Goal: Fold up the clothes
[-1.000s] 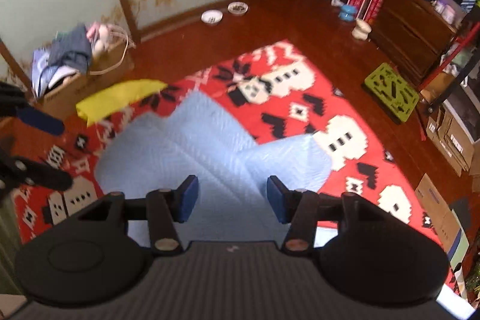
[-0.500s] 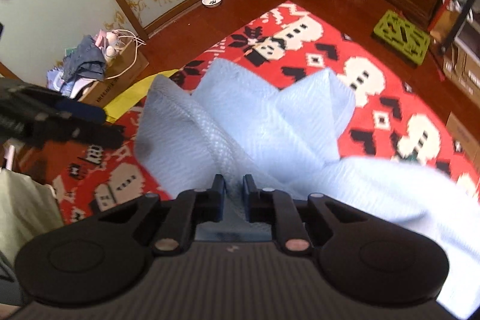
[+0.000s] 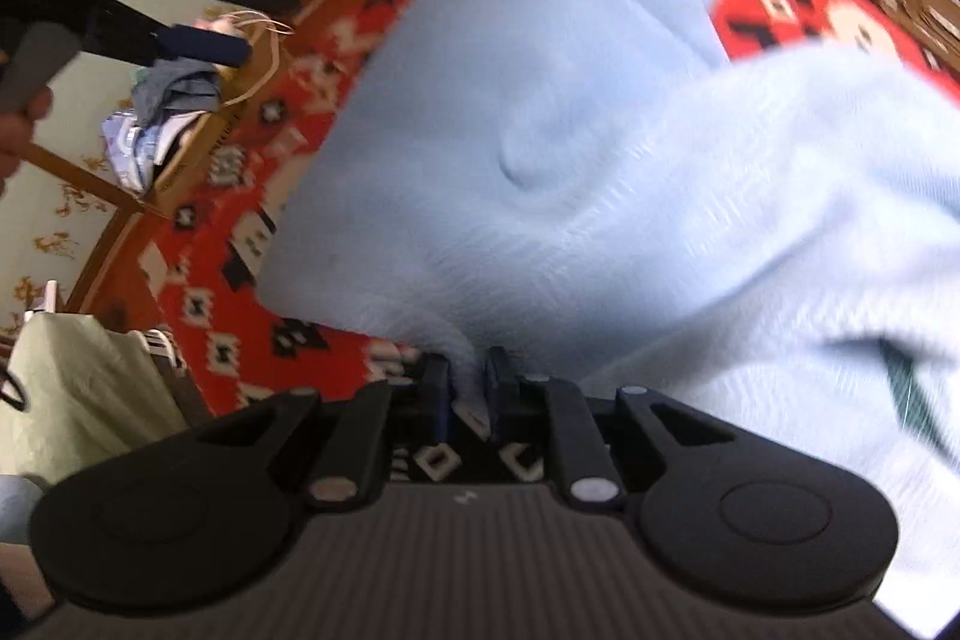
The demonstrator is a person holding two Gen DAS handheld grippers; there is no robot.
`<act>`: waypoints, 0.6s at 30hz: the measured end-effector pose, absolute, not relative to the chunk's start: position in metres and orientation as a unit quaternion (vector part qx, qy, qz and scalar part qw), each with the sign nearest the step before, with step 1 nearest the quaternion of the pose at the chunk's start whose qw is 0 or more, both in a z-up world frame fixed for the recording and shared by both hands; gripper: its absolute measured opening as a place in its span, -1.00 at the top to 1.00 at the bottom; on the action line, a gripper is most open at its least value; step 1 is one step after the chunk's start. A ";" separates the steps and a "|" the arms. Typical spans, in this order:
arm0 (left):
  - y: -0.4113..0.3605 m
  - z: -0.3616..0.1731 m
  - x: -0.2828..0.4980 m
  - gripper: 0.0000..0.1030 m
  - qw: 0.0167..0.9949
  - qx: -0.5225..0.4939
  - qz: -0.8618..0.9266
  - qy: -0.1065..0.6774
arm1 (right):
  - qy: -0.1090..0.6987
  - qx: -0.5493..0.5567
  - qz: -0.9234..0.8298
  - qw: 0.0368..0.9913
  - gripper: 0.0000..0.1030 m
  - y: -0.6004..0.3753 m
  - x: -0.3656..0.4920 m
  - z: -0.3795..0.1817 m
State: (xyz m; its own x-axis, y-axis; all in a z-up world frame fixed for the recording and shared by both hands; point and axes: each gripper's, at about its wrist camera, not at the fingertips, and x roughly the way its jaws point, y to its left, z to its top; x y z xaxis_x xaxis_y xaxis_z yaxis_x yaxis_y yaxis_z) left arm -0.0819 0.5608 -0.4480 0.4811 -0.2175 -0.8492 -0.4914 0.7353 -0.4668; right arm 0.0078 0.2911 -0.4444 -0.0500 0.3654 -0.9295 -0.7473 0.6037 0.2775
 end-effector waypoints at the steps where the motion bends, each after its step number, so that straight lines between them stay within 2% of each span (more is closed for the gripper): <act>1: 0.557 -0.453 -0.082 -0.50 0.784 -0.345 0.083 0.510 | 0.600 -0.152 0.408 0.671 0.69 0.287 0.008 -0.448; 6: 0.534 -0.466 -0.072 -0.45 0.807 -0.263 0.050 0.527 | 0.607 -0.095 0.397 0.682 0.54 0.270 0.015 -0.442; 8: 0.526 -0.469 -0.062 -0.34 0.819 -0.232 0.034 0.524 | 0.609 -0.070 0.392 0.686 0.49 0.264 0.019 -0.435; 9: 0.524 -0.470 -0.057 -0.29 0.825 -0.222 0.027 0.519 | 0.608 -0.060 0.386 0.691 0.34 0.261 0.022 -0.432; 11: 0.521 -0.471 -0.046 -0.13 0.836 -0.206 0.020 0.508 | 0.606 -0.042 0.374 0.700 0.24 0.253 0.028 -0.426; 18: 0.530 -0.469 -0.003 -0.11 0.870 -0.199 0.017 0.451 | 0.598 -0.005 0.332 0.729 0.24 0.225 0.046 -0.411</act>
